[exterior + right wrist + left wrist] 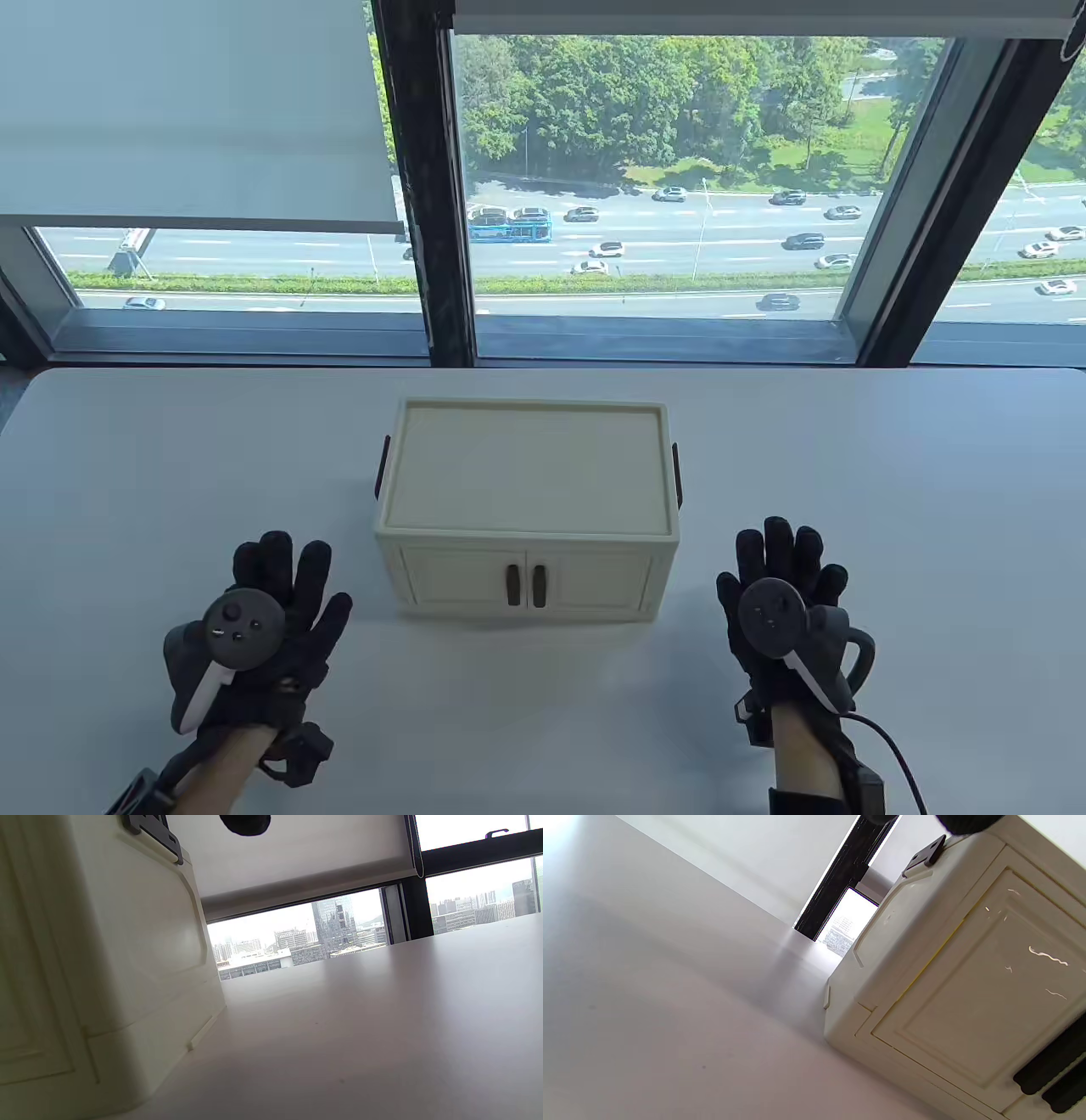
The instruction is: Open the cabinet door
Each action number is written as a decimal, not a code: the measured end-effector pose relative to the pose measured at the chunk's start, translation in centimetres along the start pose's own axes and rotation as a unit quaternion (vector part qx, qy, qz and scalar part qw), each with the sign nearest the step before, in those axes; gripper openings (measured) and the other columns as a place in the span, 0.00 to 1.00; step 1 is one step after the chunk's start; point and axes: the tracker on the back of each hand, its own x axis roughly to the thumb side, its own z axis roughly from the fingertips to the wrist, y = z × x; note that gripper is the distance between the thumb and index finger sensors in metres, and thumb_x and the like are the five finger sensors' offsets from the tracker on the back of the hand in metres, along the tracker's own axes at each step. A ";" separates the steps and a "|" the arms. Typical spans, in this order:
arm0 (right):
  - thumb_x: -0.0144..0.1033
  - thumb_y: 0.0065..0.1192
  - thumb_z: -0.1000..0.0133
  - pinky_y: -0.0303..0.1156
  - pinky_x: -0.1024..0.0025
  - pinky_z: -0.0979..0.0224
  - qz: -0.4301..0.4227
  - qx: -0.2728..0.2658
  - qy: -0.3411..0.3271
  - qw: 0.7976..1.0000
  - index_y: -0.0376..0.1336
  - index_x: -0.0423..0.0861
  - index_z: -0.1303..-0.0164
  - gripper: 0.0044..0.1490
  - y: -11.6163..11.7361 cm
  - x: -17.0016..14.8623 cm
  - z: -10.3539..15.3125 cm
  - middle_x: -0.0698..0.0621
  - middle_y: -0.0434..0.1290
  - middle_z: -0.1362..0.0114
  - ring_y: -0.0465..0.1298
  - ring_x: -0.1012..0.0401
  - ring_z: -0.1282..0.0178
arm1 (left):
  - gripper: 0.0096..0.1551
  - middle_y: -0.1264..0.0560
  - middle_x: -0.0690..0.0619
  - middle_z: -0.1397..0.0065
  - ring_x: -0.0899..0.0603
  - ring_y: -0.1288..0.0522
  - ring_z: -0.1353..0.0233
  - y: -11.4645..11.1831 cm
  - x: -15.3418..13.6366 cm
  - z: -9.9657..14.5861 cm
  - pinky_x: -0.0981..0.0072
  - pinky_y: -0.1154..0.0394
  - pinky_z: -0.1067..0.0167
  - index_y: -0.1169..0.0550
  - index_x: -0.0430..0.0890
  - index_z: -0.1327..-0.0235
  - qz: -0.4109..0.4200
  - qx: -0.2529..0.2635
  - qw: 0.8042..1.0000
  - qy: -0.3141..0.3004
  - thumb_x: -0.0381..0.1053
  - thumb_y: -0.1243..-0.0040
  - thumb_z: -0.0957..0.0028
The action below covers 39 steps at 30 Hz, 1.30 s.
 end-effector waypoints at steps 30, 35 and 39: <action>0.55 0.34 0.41 0.34 0.42 0.27 -0.024 -0.003 0.012 1.000 0.43 0.53 0.18 0.40 -0.6 -0.8 -0.2 0.48 0.35 0.15 0.27 0.49 0.21 | 0.43 0.48 0.46 0.17 0.36 0.52 0.18 -2.3 6.6 1.7 0.44 0.51 0.24 0.41 0.49 0.20 0.013 -0.024 0.999 -0.034 0.72 0.57 0.42; 0.56 0.34 0.41 0.34 0.42 0.27 -0.032 -0.003 0.011 0.999 0.43 0.53 0.18 0.40 -0.5 -0.7 -0.3 0.48 0.35 0.15 0.27 0.49 0.21 | 0.38 0.35 0.45 0.26 0.35 0.38 0.27 -3.7 9.3 1.3 0.45 0.42 0.31 0.30 0.47 0.27 0.069 -0.036 0.997 -0.024 0.70 0.55 0.42; 0.56 0.34 0.41 0.34 0.42 0.27 -0.039 -0.005 0.010 0.999 0.43 0.53 0.18 0.40 -0.7 -0.8 -0.2 0.48 0.35 0.15 0.27 0.49 0.21 | 0.37 0.30 0.45 0.31 0.35 0.34 0.32 -5.5 11.7 0.2 0.46 0.38 0.35 0.25 0.45 0.32 0.096 -0.065 0.993 -0.004 0.68 0.53 0.42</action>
